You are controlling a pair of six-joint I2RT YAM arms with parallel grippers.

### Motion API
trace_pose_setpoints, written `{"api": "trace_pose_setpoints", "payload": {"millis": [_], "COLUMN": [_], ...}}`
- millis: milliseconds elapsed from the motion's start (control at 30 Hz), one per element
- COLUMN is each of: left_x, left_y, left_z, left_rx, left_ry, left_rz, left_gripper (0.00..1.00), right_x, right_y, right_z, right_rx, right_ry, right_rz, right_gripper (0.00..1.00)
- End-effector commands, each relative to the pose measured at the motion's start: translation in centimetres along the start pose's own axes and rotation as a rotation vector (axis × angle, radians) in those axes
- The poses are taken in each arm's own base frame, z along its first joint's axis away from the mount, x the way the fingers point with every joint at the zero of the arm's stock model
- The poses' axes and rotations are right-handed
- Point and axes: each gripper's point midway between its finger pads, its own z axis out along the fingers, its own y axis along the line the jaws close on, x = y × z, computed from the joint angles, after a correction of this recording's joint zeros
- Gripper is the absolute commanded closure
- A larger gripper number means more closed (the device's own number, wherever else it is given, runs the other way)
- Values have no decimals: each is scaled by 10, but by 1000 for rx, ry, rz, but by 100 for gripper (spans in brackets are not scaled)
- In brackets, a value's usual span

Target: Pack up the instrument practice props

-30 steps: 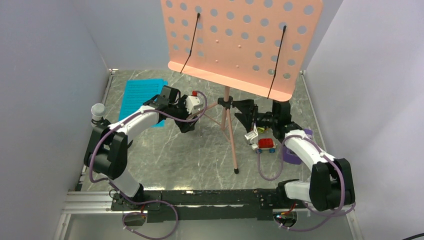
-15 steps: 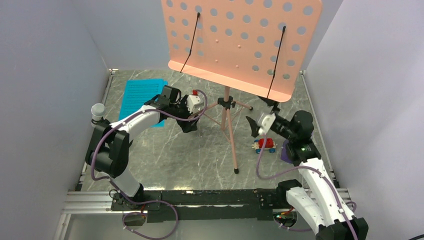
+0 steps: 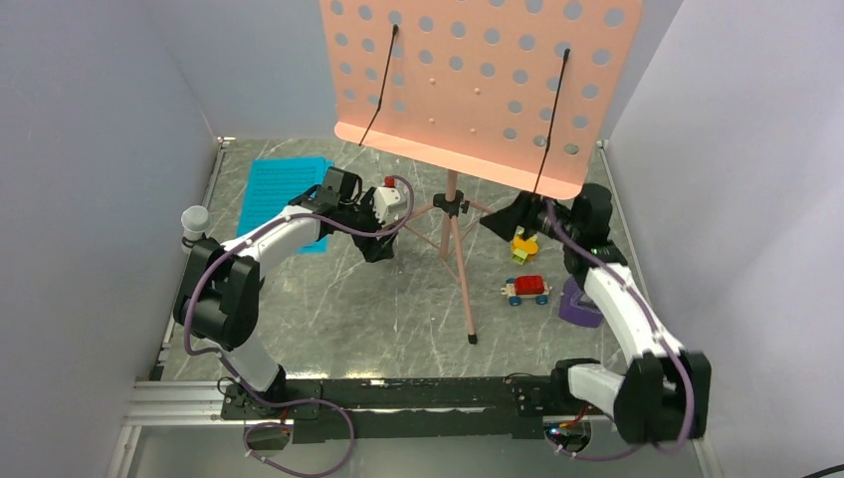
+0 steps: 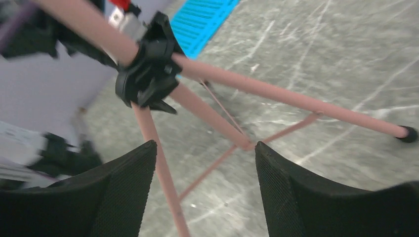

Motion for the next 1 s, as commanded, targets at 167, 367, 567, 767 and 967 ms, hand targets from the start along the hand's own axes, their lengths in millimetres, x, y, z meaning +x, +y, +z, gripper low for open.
{"api": "trace_pose_setpoints", "payload": {"millis": [167,367,567,767,967], "left_x": [-3,-3,-3,-1,2], "left_y": [-12,-14,-15,-16,-17], "left_z": [-3,-1,-2,-3,-2], "left_rx": [34,36,31,26,32], "left_ry": [13,20,22,24,29], "left_rz": [13,21,29,32,26], "left_gripper": [8,8,8,8,8], "right_x": [-50,-48,-43,-40,-38], "right_y": [32,41,47,42,52], "right_z": [14,22,36,41,43], "right_rx": [-291,-382,-413,-403,-451], "right_ry": [-22,46,102,99,79], "right_rz": [396,421,423,425,341], "right_gripper": [28,32,42,54,63]}}
